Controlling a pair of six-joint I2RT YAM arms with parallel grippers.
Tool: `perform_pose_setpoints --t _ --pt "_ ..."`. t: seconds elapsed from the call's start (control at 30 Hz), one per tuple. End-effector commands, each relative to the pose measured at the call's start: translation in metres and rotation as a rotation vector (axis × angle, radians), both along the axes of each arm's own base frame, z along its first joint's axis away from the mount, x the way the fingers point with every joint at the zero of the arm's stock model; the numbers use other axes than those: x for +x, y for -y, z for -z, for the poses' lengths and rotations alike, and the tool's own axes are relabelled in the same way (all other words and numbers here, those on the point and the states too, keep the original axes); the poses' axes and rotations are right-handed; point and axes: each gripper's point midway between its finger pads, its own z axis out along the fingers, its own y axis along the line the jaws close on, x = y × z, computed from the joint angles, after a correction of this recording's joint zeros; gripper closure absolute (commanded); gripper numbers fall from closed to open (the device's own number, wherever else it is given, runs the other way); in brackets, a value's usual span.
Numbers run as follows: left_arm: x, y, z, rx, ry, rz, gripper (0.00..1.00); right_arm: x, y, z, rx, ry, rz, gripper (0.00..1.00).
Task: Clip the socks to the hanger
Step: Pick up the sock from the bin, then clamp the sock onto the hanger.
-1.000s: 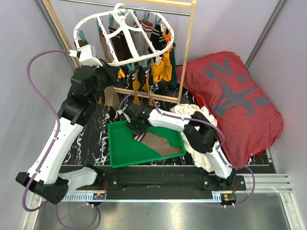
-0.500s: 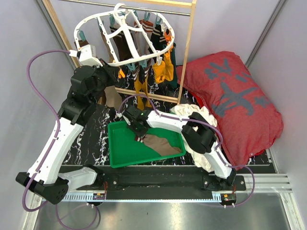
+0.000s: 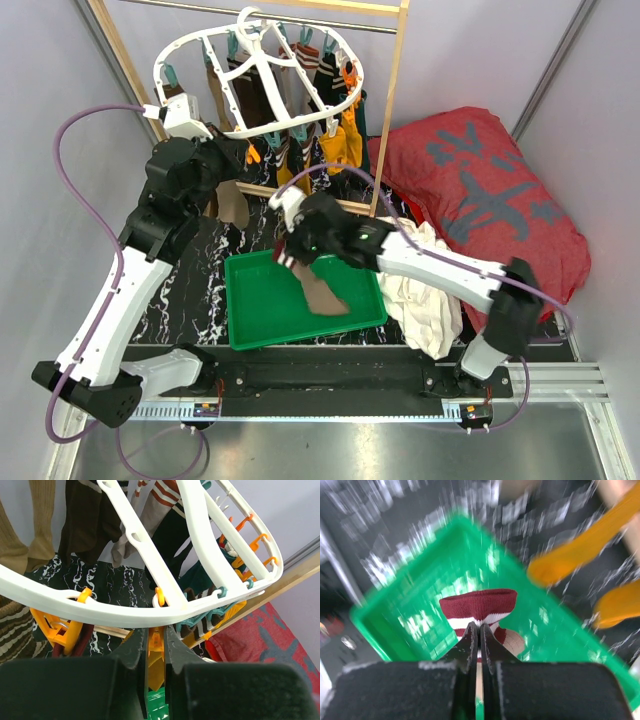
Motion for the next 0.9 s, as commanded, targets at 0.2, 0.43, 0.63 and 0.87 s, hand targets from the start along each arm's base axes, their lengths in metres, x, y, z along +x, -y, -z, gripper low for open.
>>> perform_pose_setpoints --t 0.2,0.43,0.63,0.87 --pt "-0.014 0.007 -0.042 -0.08 0.117 0.062 0.94 0.044 0.01 -0.166 0.608 0.261 0.042 1.0" --pt "-0.017 0.014 -0.042 -0.107 0.125 0.103 0.94 0.057 0.01 -0.21 0.735 0.336 -0.002 1.0" --pt "-0.019 0.022 -0.044 -0.148 0.148 0.146 0.94 0.067 0.003 -0.229 0.826 0.316 -0.034 1.0" --pt "-0.021 0.023 -0.046 -0.151 0.166 0.154 0.94 0.077 -0.001 -0.242 0.922 0.26 -0.069 1.0"
